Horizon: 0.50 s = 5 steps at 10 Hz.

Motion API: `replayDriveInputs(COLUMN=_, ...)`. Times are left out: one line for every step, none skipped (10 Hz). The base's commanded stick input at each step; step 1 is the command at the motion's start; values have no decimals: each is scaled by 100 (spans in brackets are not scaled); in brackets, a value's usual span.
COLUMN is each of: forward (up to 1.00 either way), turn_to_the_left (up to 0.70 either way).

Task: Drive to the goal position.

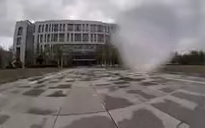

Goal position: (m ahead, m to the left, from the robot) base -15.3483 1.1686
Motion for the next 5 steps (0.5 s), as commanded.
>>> replayDriveInputs(forward=0, turn_to_the_left=-70)
replayDriveInputs(forward=0, turn_to_the_left=-70)
replayDriveInputs(forward=0, turn_to_the_left=-70)
replayDriveInputs(forward=0, turn_to_the_left=-70)
replayDriveInputs(forward=0, turn_to_the_left=-70)
